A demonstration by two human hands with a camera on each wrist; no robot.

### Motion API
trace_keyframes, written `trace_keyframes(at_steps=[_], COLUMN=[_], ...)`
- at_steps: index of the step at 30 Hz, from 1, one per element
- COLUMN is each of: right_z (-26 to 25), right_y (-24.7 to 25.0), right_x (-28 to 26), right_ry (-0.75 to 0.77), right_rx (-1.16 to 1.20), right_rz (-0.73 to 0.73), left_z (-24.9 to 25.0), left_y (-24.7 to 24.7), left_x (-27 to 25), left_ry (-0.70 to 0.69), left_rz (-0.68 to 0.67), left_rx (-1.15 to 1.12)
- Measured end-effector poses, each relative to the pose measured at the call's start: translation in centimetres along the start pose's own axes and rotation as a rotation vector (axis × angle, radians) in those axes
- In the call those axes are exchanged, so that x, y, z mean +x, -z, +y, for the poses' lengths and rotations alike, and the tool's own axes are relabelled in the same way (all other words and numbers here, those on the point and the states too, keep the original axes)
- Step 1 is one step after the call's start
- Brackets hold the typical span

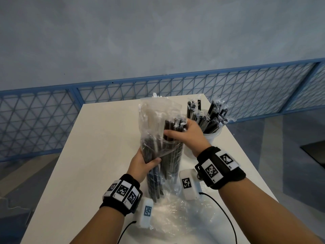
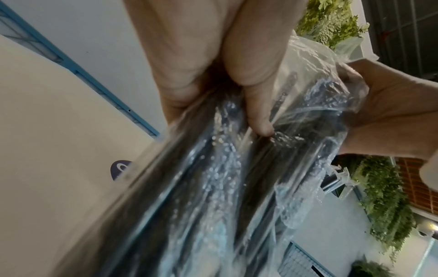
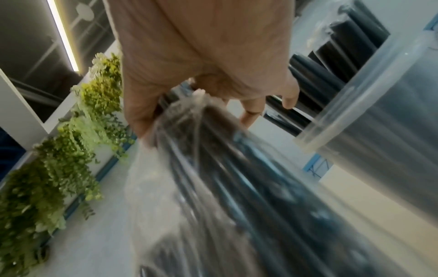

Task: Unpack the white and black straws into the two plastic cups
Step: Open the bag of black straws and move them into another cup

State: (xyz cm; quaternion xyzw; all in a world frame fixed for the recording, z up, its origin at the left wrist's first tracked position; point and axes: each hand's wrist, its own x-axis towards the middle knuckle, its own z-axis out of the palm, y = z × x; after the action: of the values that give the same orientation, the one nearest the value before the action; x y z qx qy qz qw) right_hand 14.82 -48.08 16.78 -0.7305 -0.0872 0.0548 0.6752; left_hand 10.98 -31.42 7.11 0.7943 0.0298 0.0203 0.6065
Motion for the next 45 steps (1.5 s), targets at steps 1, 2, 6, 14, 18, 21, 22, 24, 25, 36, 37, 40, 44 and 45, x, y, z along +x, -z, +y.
trace_keyframes(at_steps=[1,2,6,14,18,21,22,24,25,36,37,40,44,45], right_z=[-0.6,-1.2,-2.1,0.1,0.6,-0.8,-1.5,-2.6,-2.8,-4.1,-4.2,-4.3,-4.5,-4.6], right_y=[0.2,0.4,0.2,-1.3,-1.4,-0.8,-0.4,0.3,0.6,3.5,3.8,4.6,5.6,5.9], right_x=[-0.1,-0.2,-1.4,-2.8,-2.2,-1.5,-1.2,-0.7,-0.3,0.8,1.0,1.3,1.3,1.2], right_ry=[0.038,0.078,0.211,0.111,0.028,0.049,0.071,0.091,0.083,-0.023,-0.048,-0.089,-0.121,-0.136], right_rx=[0.027,0.043,0.002,-0.323,-0.038,0.202,0.261,0.371,0.43,0.932,0.926,0.887,0.84,0.826], right_rz=[0.017,0.038,0.067,-0.034,0.067,0.149,0.19,0.272,0.31,0.582,0.612,0.697,0.764,0.779], left_z=[0.0,-0.1,0.0,-0.4,-0.2,0.2,0.2,0.2,0.1,0.3,0.4,0.6,0.6,0.6], left_y=[-0.1,-0.1,-0.4,-0.7,-0.8,-0.6,-0.6,-0.7,-0.7,-0.7,-0.7,-0.7,-0.5,-0.5], left_x=[0.1,0.1,0.1,0.0,-0.1,-0.1,-0.1,-0.2,-0.1,-0.1,-0.1,-0.2,-0.1,-0.1], left_ry=[0.003,0.003,-0.005,-0.035,-0.048,-0.041,-0.032,-0.021,-0.022,-0.018,-0.014,-0.006,0.018,0.026], left_rz=[0.007,0.013,0.047,0.087,0.08,0.069,0.067,0.065,0.066,0.054,0.055,0.066,0.078,0.086], left_rx=[0.008,0.014,0.007,-0.01,0.022,0.046,0.043,0.033,0.026,0.055,0.051,0.046,0.019,0.011])
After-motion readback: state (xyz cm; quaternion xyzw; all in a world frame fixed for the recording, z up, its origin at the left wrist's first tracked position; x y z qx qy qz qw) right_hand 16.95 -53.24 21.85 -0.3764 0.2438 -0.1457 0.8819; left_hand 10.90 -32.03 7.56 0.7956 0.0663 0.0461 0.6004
